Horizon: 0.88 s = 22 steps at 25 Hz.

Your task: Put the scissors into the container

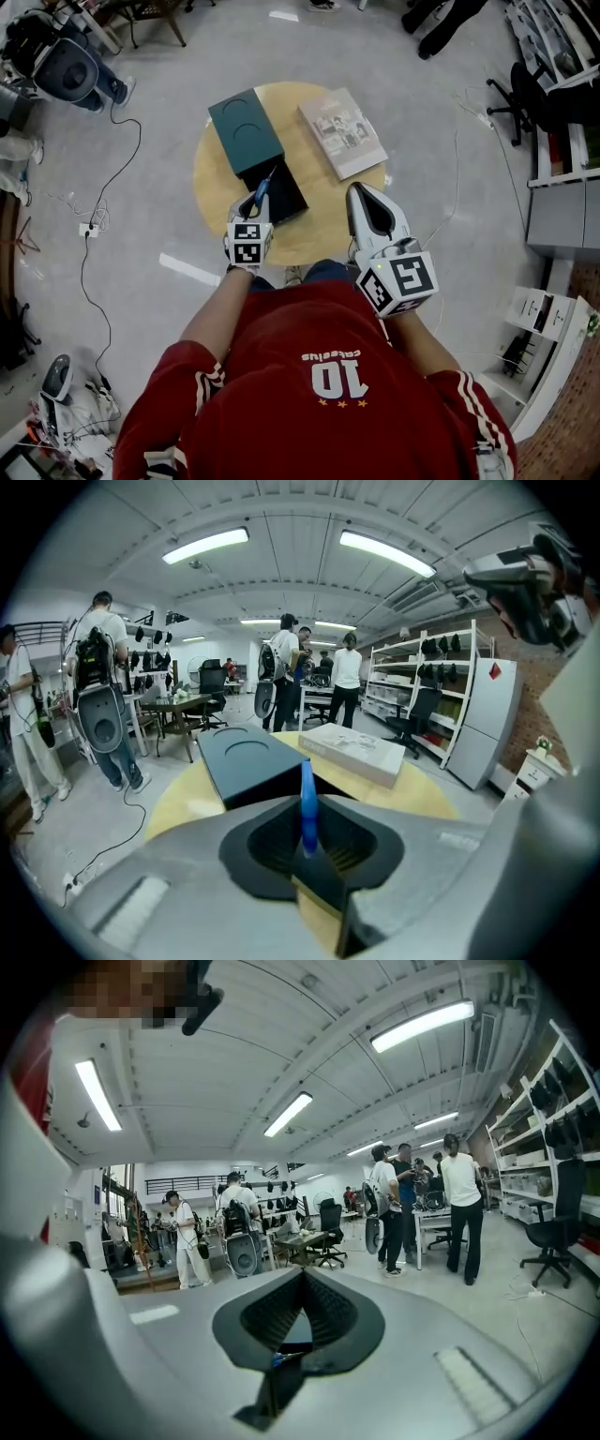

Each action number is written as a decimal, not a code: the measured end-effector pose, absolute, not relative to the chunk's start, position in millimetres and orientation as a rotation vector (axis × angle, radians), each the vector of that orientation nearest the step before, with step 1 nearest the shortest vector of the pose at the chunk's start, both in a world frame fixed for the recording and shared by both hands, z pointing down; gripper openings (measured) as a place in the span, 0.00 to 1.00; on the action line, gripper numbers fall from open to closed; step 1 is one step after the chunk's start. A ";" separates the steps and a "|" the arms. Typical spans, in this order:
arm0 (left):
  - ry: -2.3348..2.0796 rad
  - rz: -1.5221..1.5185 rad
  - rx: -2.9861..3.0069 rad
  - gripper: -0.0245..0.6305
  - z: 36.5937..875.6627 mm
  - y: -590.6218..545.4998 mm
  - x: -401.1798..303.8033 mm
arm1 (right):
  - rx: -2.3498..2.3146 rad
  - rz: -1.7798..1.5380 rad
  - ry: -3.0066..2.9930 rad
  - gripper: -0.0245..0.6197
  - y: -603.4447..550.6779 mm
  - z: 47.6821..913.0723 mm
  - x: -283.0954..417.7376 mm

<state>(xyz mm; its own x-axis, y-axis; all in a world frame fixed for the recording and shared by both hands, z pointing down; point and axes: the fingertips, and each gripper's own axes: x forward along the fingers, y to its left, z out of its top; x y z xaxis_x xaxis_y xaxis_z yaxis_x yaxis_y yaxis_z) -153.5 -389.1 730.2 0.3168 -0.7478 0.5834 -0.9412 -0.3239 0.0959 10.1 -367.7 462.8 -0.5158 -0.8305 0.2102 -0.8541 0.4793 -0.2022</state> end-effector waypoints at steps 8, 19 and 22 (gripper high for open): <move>-1.462 0.713 2.174 0.11 755.2 -398.6 -147.9 | 1.536 0.476 -2.613 0.02 -369.8 468.1 11.6; -1.374 0.906 2.255 0.14 776.7 -393.7 -130.1 | 1.544 0.464 -2.591 0.02 -371.2 465.4 13.9; -1.326 0.908 2.276 0.21 776.5 -391.0 -123.0 | 1.552 0.466 -2.592 0.02 -371.8 461.7 13.6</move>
<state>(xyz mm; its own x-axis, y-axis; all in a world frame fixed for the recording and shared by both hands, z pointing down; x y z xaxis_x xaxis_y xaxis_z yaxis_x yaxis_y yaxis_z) -123.0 -391.0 776.5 0.3553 -0.6397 0.6816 -0.8666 -0.4987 -0.0163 13.6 -371.8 461.7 -0.4818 -0.8467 0.2259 -0.8723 0.4389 -0.2156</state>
